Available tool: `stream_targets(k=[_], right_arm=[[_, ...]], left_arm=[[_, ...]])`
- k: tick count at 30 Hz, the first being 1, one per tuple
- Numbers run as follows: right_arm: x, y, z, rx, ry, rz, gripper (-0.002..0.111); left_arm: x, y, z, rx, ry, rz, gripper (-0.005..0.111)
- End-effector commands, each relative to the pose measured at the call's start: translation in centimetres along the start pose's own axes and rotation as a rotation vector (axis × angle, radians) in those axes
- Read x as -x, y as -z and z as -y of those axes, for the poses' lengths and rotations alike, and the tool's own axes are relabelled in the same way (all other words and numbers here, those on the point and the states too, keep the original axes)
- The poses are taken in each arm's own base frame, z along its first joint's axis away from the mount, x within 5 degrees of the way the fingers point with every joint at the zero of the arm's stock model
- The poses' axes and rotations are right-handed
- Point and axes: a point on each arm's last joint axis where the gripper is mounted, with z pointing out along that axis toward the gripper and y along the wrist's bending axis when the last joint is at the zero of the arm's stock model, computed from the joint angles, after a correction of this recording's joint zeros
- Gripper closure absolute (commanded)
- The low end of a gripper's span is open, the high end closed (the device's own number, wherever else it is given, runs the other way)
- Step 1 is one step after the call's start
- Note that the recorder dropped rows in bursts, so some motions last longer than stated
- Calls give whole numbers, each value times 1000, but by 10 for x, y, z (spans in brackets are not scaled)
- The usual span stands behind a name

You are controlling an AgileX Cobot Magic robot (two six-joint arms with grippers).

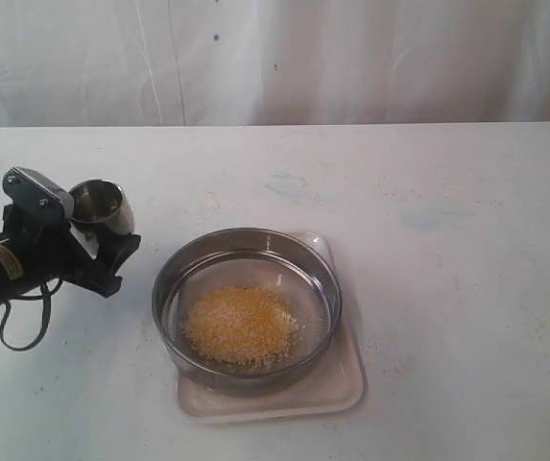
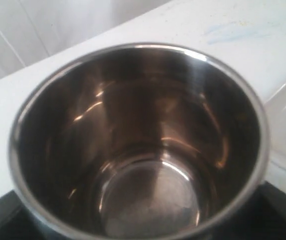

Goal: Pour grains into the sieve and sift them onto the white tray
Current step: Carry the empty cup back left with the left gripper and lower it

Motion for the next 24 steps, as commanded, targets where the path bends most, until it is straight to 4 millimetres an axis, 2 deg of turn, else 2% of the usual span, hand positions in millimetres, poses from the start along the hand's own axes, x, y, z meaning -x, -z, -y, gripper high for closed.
stream_targets(k=[1,8,12,15,17,20,21,22,24], right_arm=[[1,0,0,-5,6,8,108],[1,0,0,-5,6,8,108],[1,0,0,-5,6,8,108],[1,0,0,-5,6,8,108],[1,0,0,-5,6,8,108],[1,0,0,-5,6,8,108],[1,0,0,-5,6,8,108],[1,0,0,-5,6,8,108],[1,0,0,-5,6,8,108]], left_arm=[[-5,-4,-3,22,34,14,107],[0,-12,-9,32,15,15,107],[-10,-13,-10,23,6,-122,94],[-12,-13,-11,27,11,-146,78],[-9,-14,-11,28,12,-113,63],[-5,-14,-10,30,71,-72,32],[-4,-14,-11,39,79,-54,12],[-4,-14,-11,42,104,-50,1],[-3,-14,-12,42,103,-48,2]])
